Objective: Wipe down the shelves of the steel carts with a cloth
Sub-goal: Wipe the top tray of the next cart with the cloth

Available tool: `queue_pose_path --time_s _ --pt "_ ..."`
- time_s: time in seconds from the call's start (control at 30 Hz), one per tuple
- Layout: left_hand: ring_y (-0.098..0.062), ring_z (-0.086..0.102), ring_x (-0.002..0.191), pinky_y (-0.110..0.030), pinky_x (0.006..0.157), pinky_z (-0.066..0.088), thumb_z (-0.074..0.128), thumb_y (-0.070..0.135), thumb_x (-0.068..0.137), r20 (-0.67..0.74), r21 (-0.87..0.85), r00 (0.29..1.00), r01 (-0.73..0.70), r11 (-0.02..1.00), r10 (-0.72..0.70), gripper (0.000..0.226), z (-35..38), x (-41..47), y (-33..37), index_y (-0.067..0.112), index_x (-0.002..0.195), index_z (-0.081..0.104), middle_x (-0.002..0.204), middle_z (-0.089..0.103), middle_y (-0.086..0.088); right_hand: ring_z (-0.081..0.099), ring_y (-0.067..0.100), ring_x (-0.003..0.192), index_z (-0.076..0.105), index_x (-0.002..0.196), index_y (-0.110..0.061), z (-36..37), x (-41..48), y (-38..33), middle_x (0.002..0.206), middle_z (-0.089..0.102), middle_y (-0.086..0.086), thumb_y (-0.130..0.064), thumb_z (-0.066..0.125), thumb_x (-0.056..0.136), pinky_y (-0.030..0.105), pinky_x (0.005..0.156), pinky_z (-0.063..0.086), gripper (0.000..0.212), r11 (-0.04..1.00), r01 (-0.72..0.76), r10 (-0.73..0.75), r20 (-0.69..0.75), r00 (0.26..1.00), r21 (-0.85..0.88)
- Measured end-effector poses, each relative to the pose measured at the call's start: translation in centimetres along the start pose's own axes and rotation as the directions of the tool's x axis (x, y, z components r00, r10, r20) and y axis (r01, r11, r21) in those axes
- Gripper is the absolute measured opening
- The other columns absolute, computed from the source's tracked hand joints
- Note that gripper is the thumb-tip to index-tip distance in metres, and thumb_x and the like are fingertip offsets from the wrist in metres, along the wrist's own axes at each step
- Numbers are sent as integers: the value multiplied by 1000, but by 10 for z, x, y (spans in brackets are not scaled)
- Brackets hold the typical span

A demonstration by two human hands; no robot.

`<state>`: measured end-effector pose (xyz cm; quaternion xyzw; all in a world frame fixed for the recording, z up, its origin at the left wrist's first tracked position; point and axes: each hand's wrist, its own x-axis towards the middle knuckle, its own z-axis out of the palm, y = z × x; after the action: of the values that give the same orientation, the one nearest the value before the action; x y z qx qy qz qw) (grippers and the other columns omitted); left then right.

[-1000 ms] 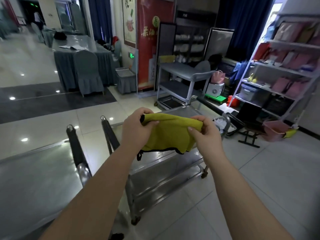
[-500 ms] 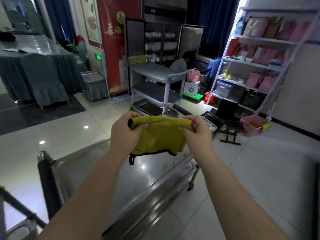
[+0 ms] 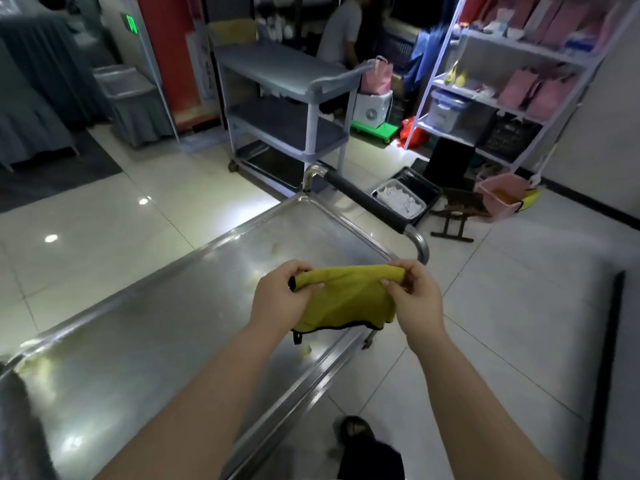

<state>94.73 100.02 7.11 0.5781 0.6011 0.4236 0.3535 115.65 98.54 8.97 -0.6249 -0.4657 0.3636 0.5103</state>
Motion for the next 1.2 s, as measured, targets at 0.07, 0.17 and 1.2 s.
queue_pose_path --time_s 0.07,0.17,1.2 --pt "1 58 78 -10 63 41 80 23 75 -8 -14 998 59 998 -59 18 26 13 -12 34 82 67 78 66 18 60 12 91 61 86 -38 -5 25 21 94 65 -5 -4 65 88 30 78 51 35 999 -2 3 40 999 -39" --pt "-1 59 76 -15 63 44 80 24 76 -12 -9 989 151 989 -151 17 72 29 -29 33 83 67 79 66 16 57 9 91 55 91 -37 -14 68 56 92 62 -9 -6 60 92 25 76 46 32 993 -12 25 118 993 -114" --pt "-17 -11 149 -44 114 -23 12 57 95 -206 804 877 405 436 -435 62 137 72 -186 39 154 0 161 -7 13 -19 47 143 -21 150 -37 39 235 231 160 -23 9 -72 23 90 62 112 -15 82 315 531 230 606 762 -787"
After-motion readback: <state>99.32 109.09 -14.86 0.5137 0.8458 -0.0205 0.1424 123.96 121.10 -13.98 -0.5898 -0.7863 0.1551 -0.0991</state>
